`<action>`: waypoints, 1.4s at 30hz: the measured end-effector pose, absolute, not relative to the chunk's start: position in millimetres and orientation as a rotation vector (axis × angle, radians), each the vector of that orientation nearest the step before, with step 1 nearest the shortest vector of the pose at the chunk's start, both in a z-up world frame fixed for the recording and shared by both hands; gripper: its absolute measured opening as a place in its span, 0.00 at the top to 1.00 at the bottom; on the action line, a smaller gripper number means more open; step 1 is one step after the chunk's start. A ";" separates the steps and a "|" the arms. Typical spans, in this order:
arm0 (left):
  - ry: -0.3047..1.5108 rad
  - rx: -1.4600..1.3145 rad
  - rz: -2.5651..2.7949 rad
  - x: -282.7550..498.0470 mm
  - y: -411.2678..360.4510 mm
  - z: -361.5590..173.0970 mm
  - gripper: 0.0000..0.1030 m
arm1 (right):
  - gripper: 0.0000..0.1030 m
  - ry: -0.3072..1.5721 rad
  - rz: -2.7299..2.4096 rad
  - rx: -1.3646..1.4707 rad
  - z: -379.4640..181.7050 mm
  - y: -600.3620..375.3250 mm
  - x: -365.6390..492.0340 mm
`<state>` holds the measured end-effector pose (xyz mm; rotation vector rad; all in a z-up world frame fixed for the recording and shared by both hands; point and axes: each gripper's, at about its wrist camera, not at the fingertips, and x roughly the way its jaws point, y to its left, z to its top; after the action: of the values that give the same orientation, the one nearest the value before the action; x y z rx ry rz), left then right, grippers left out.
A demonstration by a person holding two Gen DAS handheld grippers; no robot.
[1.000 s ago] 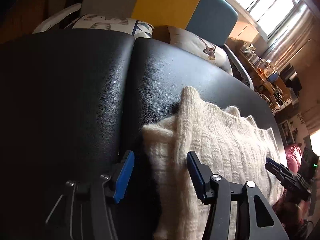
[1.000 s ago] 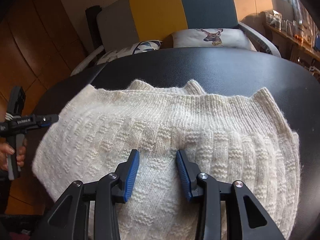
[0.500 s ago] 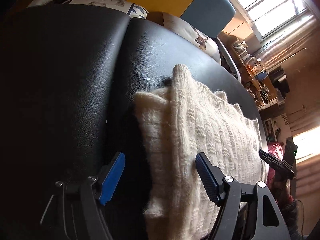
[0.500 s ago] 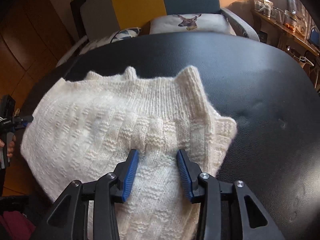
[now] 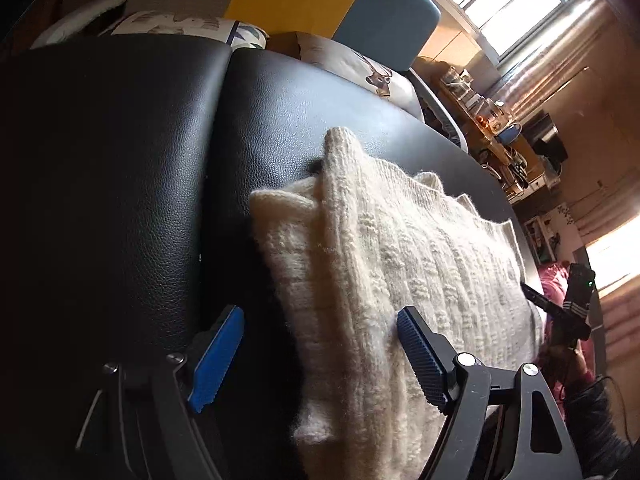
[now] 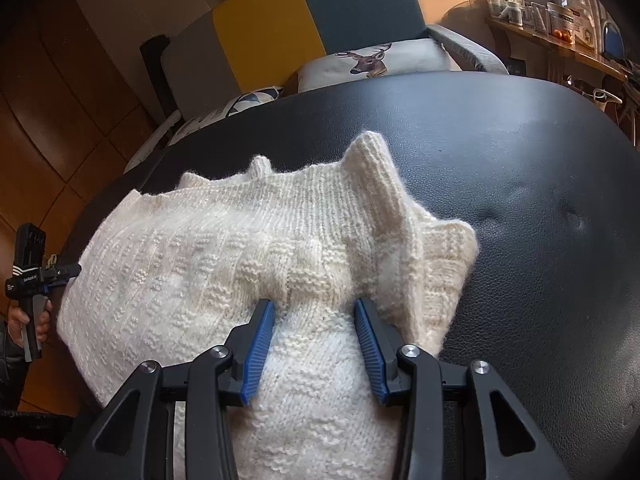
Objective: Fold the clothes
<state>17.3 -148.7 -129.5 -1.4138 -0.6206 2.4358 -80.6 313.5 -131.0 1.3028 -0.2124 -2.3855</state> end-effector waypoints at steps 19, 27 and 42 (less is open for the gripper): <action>-0.964 -1.310 2.206 16.4 -155.5 -141.2 0.18 | 0.56 -0.188 -2.409 1.282 -132.2 308.9 -77.2; -1.100 -1.361 2.186 -0.6 -150.6 -154.3 0.76 | 0.56 -0.071 -2.386 1.340 -122.7 301.0 -80.6; -1.262 -1.333 2.235 -7.6 -188.7 -141.2 0.81 | 0.57 0.503 -2.034 1.372 -93.0 264.2 -75.5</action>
<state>-7.6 -188.7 -141.2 -1.3331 -1.2617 2.2352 -75.5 264.2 -93.0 1.3722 0.5029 -2.0341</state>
